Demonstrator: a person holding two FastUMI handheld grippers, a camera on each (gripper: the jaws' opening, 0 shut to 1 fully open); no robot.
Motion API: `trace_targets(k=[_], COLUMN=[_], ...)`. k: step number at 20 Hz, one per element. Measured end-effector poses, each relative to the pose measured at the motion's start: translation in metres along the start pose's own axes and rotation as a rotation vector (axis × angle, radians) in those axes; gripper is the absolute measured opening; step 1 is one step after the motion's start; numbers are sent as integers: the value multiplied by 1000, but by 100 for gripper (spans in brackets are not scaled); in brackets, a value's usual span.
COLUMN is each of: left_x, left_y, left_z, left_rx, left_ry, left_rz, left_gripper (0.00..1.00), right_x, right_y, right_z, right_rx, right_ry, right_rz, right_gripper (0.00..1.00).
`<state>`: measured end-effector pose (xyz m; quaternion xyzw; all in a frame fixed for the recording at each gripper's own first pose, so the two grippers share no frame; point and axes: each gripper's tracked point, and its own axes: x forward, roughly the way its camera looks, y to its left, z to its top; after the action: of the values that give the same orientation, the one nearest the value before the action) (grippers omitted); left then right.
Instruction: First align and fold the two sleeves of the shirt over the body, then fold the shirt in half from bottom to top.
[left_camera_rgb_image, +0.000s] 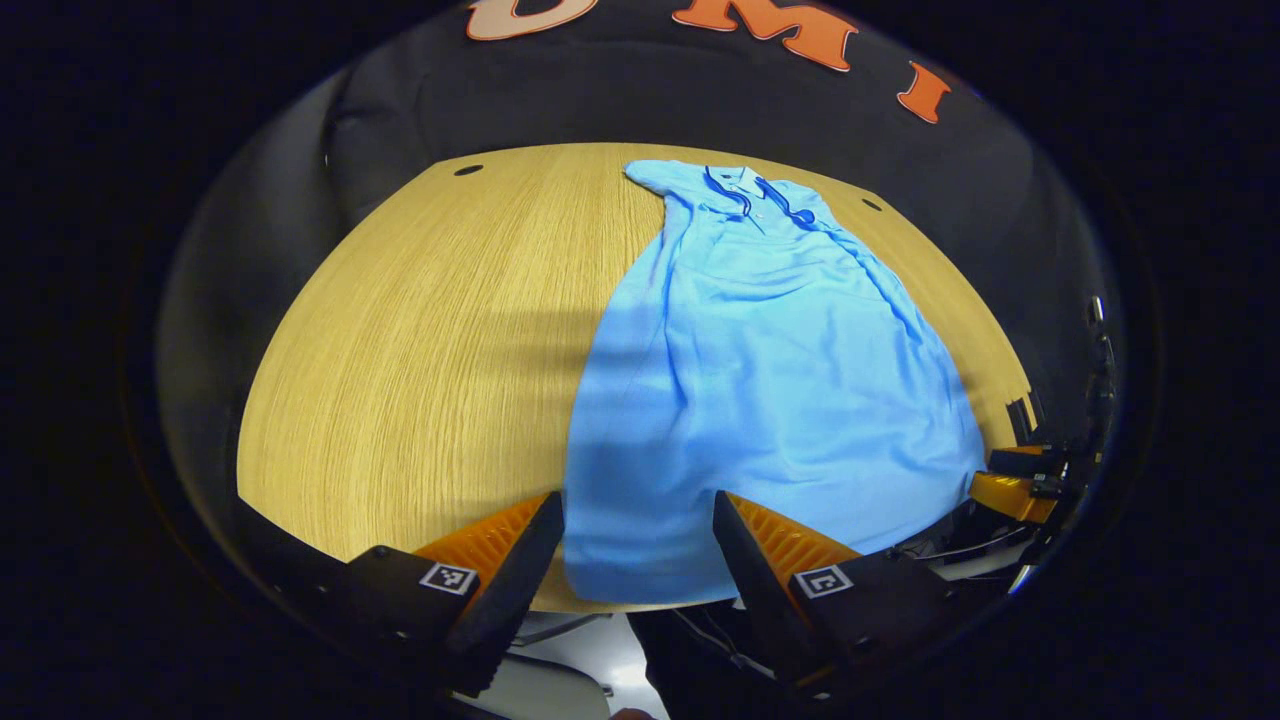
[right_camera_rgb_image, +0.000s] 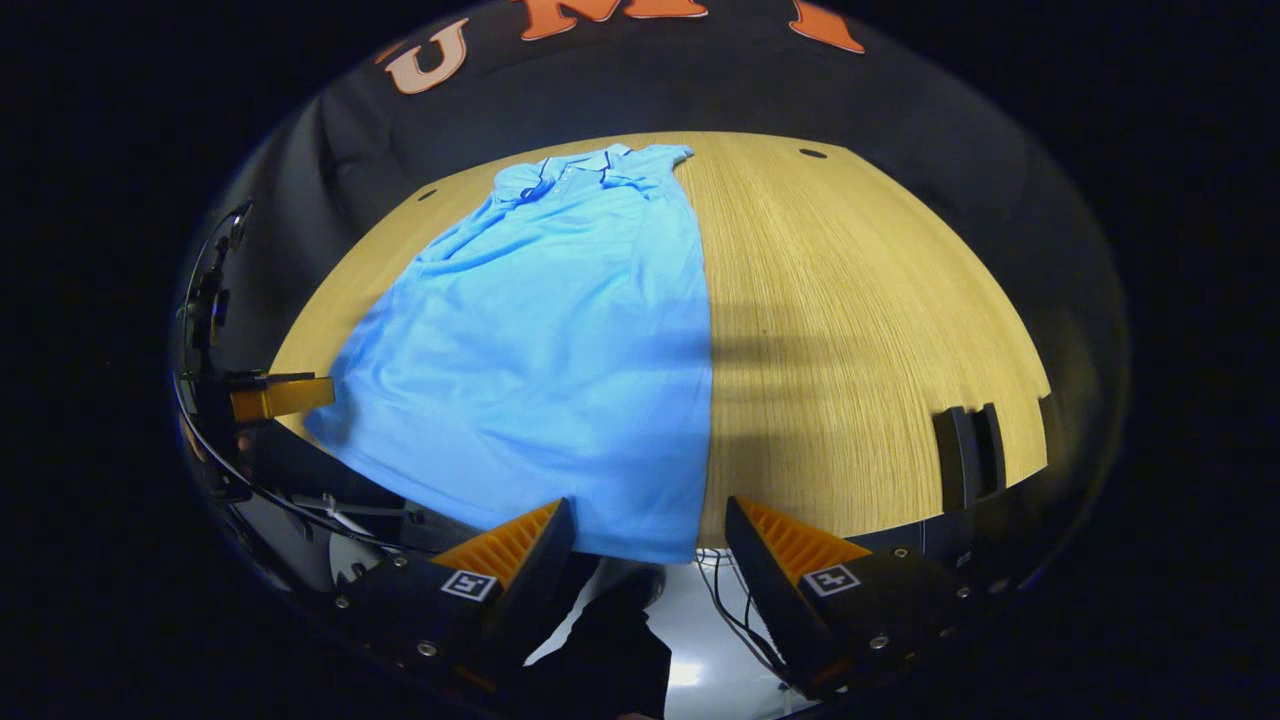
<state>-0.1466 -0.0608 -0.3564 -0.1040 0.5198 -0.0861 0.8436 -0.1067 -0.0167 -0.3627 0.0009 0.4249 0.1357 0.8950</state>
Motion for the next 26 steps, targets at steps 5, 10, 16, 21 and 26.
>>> trace_targets(k=[5, 10, 16, 21, 26], left_x=[13, 16, 19, -8, -35], left_y=[13, -11, -59, -65, -57], left_z=[0, 3, -2, 28, 66], left_rx=[60, 57, 54, -36, -88], left_ry=[-75, -101, -72, -124, -191], left_rz=[57, 58, 16, -10, -3], left_gripper=[97, 91, 10, 7, 7], right_x=[5, 9, 6, -14, -33], right_y=[-3, -18, -13, -15, -12], right_z=[2, 9, 5, 35, 78], right_rx=[6, 100, 261, 267, 224], right_ry=[-6, -18, 42, -27, -110], right_rz=[-52, -78, -7, 62, 104], right_gripper=[71, 23, 5, 5, 5])
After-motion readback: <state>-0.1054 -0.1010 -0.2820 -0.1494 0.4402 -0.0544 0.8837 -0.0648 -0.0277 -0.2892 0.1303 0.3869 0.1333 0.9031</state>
